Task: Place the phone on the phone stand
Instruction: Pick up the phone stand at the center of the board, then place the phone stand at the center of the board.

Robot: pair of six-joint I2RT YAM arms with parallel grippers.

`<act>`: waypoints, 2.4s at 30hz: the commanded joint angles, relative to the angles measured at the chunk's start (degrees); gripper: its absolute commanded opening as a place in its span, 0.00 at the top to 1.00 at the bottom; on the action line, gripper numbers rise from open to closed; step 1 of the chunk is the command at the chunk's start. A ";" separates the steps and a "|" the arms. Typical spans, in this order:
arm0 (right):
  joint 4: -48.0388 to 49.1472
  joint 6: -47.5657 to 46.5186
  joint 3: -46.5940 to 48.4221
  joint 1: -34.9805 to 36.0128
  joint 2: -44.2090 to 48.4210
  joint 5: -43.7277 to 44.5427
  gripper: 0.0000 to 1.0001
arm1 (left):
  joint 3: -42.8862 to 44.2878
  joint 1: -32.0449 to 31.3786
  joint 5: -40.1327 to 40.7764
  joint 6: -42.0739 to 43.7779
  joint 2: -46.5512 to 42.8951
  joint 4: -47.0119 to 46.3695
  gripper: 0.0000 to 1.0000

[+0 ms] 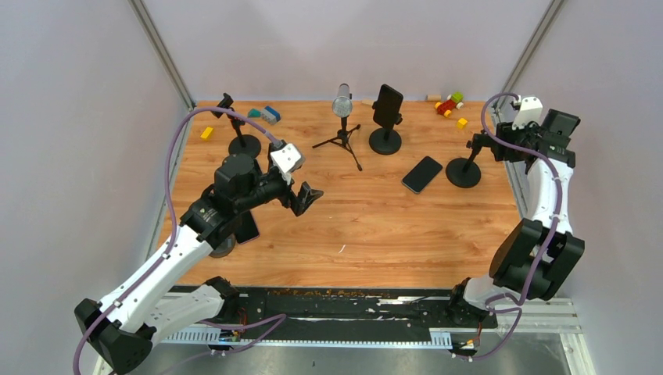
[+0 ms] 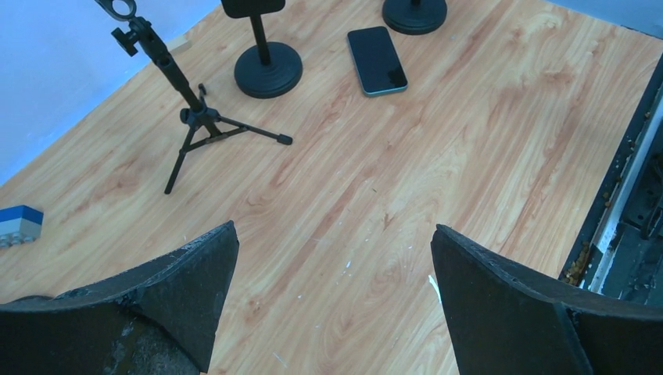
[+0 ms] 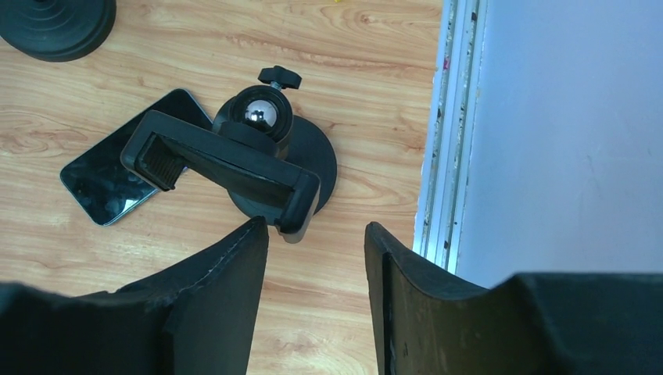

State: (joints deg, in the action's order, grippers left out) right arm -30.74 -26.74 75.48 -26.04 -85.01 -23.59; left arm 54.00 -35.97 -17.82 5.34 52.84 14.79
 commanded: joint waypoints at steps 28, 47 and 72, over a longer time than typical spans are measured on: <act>-2.11 2.16 7.48 -0.47 -0.18 -8.57 1.00 | -0.82 0.16 0.68 1.57 -1.24 -1.88 0.00; -6.01 7.85 4.51 5.78 17.34 -15.01 1.00 | -0.64 0.18 1.55 1.29 -1.32 -2.06 0.00; 10.93 11.89 -11.55 57.50 22.19 -2.51 1.00 | -2.27 0.27 -14.11 11.91 0.56 1.89 0.00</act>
State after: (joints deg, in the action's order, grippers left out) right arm -32.18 -15.55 63.07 27.66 -61.93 -27.11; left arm 52.53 -35.90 -26.55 13.02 52.82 15.59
